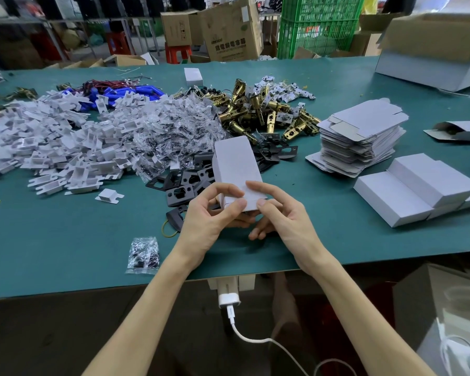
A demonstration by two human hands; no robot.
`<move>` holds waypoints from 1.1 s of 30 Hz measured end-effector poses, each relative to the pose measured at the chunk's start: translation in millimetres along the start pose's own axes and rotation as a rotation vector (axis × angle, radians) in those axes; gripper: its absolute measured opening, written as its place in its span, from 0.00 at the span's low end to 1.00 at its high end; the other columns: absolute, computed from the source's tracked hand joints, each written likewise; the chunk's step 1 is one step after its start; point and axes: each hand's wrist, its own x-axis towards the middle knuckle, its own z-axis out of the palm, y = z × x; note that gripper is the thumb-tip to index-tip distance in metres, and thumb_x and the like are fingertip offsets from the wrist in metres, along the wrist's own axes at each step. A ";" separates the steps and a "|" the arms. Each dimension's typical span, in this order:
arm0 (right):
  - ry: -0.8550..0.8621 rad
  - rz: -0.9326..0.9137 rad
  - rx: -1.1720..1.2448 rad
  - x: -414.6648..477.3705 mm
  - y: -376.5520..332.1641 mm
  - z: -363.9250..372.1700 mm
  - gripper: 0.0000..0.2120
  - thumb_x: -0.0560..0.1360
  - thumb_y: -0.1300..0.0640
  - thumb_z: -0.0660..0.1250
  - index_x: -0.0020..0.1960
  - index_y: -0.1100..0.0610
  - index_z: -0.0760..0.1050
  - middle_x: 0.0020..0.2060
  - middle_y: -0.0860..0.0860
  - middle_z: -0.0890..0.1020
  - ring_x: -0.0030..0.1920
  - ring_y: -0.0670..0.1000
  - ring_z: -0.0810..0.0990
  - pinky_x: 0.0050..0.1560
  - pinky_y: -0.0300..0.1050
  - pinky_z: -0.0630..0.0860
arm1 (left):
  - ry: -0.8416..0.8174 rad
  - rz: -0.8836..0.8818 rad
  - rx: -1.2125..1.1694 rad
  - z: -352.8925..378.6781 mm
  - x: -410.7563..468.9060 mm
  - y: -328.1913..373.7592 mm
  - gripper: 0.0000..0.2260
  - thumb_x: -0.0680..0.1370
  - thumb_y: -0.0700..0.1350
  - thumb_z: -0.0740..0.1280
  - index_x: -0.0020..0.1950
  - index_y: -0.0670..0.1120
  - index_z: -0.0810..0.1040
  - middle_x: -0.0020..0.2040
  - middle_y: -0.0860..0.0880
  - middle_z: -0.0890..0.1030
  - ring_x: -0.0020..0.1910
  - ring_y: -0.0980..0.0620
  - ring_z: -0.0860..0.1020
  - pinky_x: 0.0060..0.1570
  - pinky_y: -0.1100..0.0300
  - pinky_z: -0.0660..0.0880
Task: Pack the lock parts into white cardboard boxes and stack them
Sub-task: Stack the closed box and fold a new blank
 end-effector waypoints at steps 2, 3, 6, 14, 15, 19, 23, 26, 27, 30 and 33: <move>0.006 0.004 0.007 -0.5 -0.4 -0.1 0.14 0.84 0.57 0.63 0.67 0.46 0.78 0.37 0.52 0.83 0.35 0.59 0.85 0.38 0.44 0.81 | -0.006 -0.003 0.001 -0.1 0.0 0.0 0.10 0.77 0.43 0.75 0.55 0.42 0.80 0.54 0.34 0.83 0.46 0.36 0.87 0.47 0.49 0.85; 0.008 0.005 0.011 -0.6 -0.5 0.1 0.14 0.84 0.57 0.63 0.67 0.46 0.78 0.36 0.51 0.83 0.35 0.59 0.85 0.38 0.44 0.80 | -0.009 -0.003 0.003 -0.2 -0.2 -0.1 0.11 0.77 0.43 0.75 0.55 0.42 0.80 0.54 0.35 0.83 0.46 0.36 0.87 0.47 0.49 0.85; 0.015 0.002 0.015 -0.4 -1.1 1.4 0.15 0.84 0.59 0.63 0.67 0.47 0.78 0.36 0.49 0.81 0.37 0.58 0.85 0.38 0.44 0.81 | -0.008 0.008 0.021 -0.6 -0.7 -0.6 0.10 0.76 0.43 0.76 0.55 0.43 0.79 0.51 0.37 0.84 0.45 0.37 0.87 0.47 0.50 0.85; 0.035 0.017 0.024 0.0 -1.8 -1.2 0.16 0.83 0.63 0.64 0.66 0.48 0.79 0.51 0.51 0.82 0.37 0.58 0.84 0.39 0.47 0.80 | -0.009 0.021 0.047 0.0 -0.6 -0.2 0.10 0.76 0.44 0.77 0.52 0.45 0.78 0.50 0.31 0.81 0.43 0.35 0.87 0.46 0.48 0.85; 0.037 0.016 0.024 -0.2 -1.5 -1.3 0.16 0.83 0.63 0.65 0.66 0.48 0.79 0.51 0.53 0.81 0.37 0.58 0.84 0.39 0.47 0.80 | -0.010 0.020 0.042 0.3 -0.5 -0.4 0.10 0.75 0.45 0.77 0.52 0.45 0.78 0.50 0.32 0.81 0.43 0.35 0.87 0.46 0.48 0.85; 0.040 0.007 0.030 0.4 -1.4 -1.1 0.15 0.82 0.63 0.65 0.64 0.48 0.80 0.53 0.58 0.80 0.36 0.58 0.84 0.39 0.46 0.80 | -0.013 0.019 0.034 -0.7 0.2 -2.1 0.09 0.77 0.43 0.76 0.50 0.46 0.78 0.46 0.40 0.84 0.41 0.37 0.87 0.46 0.49 0.85; 0.038 0.000 0.036 0.5 -1.5 -1.4 0.16 0.82 0.63 0.65 0.64 0.48 0.80 0.56 0.60 0.80 0.37 0.58 0.84 0.39 0.46 0.80 | -0.011 0.011 0.017 -1.4 0.4 -2.1 0.11 0.74 0.45 0.78 0.50 0.48 0.78 0.46 0.41 0.85 0.43 0.37 0.87 0.47 0.49 0.85; 0.038 -0.006 0.031 -0.7 -1.1 -1.8 0.17 0.82 0.63 0.66 0.66 0.47 0.80 0.57 0.58 0.81 0.37 0.58 0.84 0.40 0.47 0.81 | -0.018 0.015 0.021 -2.7 0.2 -3.2 0.10 0.76 0.43 0.78 0.50 0.48 0.78 0.48 0.38 0.84 0.44 0.37 0.87 0.48 0.49 0.85; 0.040 -0.009 0.030 -0.8 -1.1 -1.8 0.17 0.82 0.63 0.66 0.66 0.46 0.79 0.56 0.57 0.81 0.37 0.58 0.83 0.40 0.47 0.81 | -0.020 0.016 0.023 -2.8 0.3 -3.7 0.09 0.77 0.42 0.77 0.50 0.48 0.78 0.49 0.37 0.84 0.44 0.36 0.86 0.48 0.48 0.85; 0.047 -0.028 0.035 0.0 -1.4 -2.0 0.19 0.81 0.60 0.67 0.69 0.44 0.77 0.50 0.52 0.83 0.38 0.55 0.82 0.40 0.46 0.81 | -0.020 0.019 0.015 -2.1 0.3 -4.0 0.09 0.77 0.41 0.76 0.52 0.46 0.78 0.50 0.33 0.83 0.45 0.34 0.86 0.48 0.46 0.85; 0.053 -0.031 0.045 0.9 0.0 -3.2 0.19 0.81 0.57 0.69 0.70 0.43 0.76 0.49 0.56 0.83 0.40 0.54 0.81 0.42 0.46 0.80 | -0.024 0.026 0.001 -2.2 1.1 -3.8 0.11 0.78 0.42 0.75 0.58 0.47 0.79 0.54 0.35 0.84 0.44 0.35 0.87 0.47 0.49 0.84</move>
